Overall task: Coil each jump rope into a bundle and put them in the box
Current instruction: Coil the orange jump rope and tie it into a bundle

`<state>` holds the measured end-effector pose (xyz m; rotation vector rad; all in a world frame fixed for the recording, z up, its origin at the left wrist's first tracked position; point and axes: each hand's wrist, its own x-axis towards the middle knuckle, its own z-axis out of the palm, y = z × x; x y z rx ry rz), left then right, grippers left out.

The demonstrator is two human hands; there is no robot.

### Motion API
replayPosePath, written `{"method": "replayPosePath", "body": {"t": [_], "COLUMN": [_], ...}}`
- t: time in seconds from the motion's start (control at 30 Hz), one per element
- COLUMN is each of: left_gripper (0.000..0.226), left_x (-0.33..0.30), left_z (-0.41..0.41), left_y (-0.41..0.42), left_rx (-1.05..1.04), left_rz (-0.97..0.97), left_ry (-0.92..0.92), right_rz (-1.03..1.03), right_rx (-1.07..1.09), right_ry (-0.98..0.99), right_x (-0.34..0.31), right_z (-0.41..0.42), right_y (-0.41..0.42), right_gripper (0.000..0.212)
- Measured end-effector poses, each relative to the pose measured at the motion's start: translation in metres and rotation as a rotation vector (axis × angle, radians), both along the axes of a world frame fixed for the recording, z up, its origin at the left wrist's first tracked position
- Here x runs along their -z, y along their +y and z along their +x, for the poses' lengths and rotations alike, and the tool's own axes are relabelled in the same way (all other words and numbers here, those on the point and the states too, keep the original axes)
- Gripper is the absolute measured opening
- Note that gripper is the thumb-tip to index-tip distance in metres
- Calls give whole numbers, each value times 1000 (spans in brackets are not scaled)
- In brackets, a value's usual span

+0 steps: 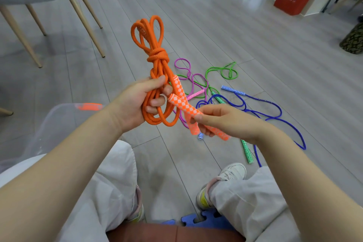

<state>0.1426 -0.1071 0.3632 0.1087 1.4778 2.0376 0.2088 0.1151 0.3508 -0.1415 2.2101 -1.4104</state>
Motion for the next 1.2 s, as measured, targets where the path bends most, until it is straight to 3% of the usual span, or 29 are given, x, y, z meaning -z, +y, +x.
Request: {"method": "replayPosePath", "body": {"t": [0.17,0.3,0.43,0.73,0.87,0.97,1.07,1.2], "left_gripper": [18,22,33,66,48,32,31,29], "left_x": [1,0,-5,-1,-2,-2,-2,-3], "left_z": [4,2,0,2,0,3,-1,-1], "left_y": [7,6,-2,-5,-3,-2,0,-1], "left_rx": [-112,-149,-63,27,15,12,-75,-97], "left_rz": [-142,7,160,-63,-81,-125,-70,29], "left_ry": [124,41,-72,37,84,136,89,1], "right_rz": [28,10,75,244,260,169,73,269], "right_rx": [31,3,53,256,389,415,363,230], "right_ry": [5,-97,-91,69,213,222,230,463], "right_x": [-2,-2,-4,-1,-2,-5,-4,0], "right_z": [0,3,2,5,2,1,1,3], "right_y": [7,3,2,-7,-6,-1,1,2], "right_gripper": [30,30,44,38,40,32,20,13]}}
